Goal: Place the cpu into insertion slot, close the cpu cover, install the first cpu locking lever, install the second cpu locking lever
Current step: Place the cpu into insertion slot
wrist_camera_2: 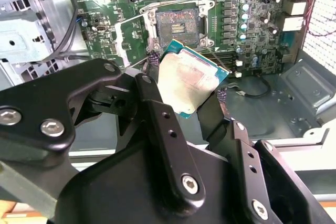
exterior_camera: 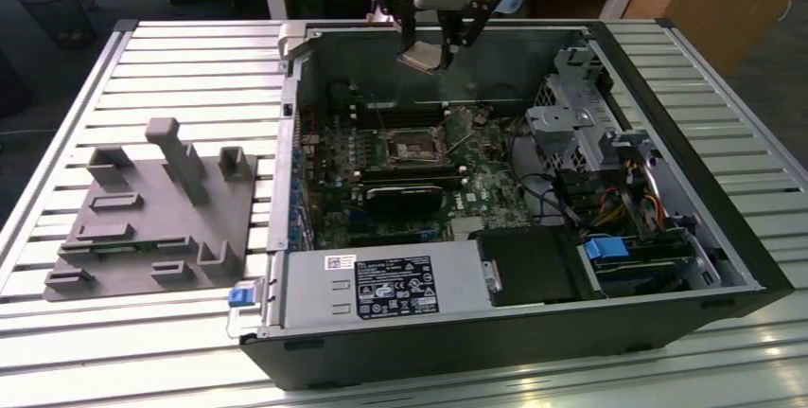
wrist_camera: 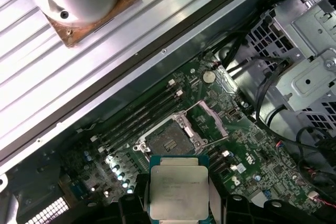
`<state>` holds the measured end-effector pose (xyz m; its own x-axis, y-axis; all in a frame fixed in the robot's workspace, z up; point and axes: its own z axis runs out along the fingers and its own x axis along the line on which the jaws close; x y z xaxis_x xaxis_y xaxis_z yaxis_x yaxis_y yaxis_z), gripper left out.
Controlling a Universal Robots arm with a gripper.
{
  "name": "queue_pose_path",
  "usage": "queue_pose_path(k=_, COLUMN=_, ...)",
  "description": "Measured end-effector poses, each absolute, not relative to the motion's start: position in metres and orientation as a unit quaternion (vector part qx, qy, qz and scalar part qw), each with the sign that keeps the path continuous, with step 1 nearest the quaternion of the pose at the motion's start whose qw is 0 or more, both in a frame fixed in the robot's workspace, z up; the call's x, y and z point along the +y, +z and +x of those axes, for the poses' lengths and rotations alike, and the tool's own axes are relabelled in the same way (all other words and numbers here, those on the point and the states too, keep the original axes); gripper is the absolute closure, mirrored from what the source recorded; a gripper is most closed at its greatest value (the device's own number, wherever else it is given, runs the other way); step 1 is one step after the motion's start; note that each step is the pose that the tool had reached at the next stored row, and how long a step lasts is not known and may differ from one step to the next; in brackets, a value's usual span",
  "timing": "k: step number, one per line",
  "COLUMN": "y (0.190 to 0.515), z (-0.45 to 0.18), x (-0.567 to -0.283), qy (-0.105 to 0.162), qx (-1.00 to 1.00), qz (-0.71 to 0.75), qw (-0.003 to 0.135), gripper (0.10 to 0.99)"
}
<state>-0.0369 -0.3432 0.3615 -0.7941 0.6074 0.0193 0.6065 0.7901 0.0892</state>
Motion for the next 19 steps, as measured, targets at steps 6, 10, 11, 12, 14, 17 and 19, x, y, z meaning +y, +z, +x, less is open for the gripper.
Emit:
queue_pose_path(k=6, y=0.3615, z=-0.0369, x=-0.3432, qy=0.045, qx=0.941, qz=0.335, qw=0.006, gripper=0.545)
queue_pose_path(k=10, y=0.3614, z=-0.0369, x=-0.3432, qy=0.045, qx=0.937, qz=0.346, qw=0.006, gripper=0.545)
queue_pose_path(k=11, y=0.3614, z=-0.0369, x=-0.3432, qy=0.045, qx=0.936, qz=0.348, qw=0.007, gripper=0.545)
queue_pose_path(k=12, y=0.3614, z=-0.0369, x=-0.3432, qy=0.045, qx=0.935, qz=0.351, qw=0.007, gripper=0.545)
queue_pose_path(k=14, y=0.3614, z=-0.0369, x=-0.3432, qy=0.045, qx=0.933, qz=0.356, qw=0.007, gripper=0.545)
queue_pose_path(k=17, y=0.3613, z=-0.0369, x=-0.3432, qy=0.045, qx=0.930, qz=0.365, qw=0.007, gripper=0.545)
queue_pose_path(k=19, y=0.3613, z=-0.0369, x=-0.3432, qy=0.045, qx=0.928, qz=0.371, qw=0.008, gripper=0.545)
